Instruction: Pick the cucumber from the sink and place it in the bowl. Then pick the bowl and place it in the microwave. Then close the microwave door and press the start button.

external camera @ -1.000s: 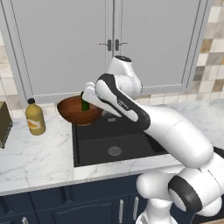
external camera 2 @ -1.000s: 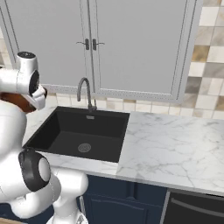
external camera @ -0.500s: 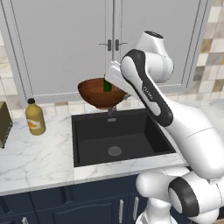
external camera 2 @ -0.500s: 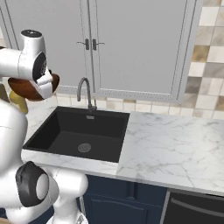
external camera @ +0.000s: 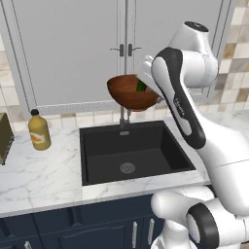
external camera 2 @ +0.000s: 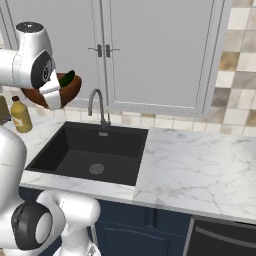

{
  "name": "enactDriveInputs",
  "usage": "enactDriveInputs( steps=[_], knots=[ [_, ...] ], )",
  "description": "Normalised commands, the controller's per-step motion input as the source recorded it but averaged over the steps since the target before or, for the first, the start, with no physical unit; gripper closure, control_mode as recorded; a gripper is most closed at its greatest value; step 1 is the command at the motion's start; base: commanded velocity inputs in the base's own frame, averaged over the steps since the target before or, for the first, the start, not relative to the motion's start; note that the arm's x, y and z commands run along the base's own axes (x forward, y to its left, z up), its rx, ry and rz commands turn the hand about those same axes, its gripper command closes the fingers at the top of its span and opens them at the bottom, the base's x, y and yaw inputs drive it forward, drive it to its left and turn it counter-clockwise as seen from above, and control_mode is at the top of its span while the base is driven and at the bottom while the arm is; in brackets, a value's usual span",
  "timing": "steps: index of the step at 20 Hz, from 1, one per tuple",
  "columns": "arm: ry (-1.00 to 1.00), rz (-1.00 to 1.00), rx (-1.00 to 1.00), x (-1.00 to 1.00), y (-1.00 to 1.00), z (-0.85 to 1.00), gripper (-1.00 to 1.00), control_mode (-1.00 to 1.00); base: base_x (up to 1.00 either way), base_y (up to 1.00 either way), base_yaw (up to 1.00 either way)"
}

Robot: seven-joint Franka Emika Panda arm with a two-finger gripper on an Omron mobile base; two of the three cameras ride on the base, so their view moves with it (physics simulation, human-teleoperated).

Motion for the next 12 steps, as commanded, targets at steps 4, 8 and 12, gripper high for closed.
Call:
enactDriveInputs(
  steps=[4, 8, 12],
  knots=[
    [-0.29, -0.02, 0.01, -0.18, -0.19, 0.15, 1.0, -1.0, 0.0, 0.0, 0.0],
    [-0.06, 0.0, 0.0, -0.04, -0.11, 0.06, 1.0, -1.0, 0.0, 0.0, 0.0],
    [0.0, 0.0, 0.0, 0.0, 0.0, 0.0, 1.0, -1.0, 0.0, 0.0, 0.0]
  ],
)
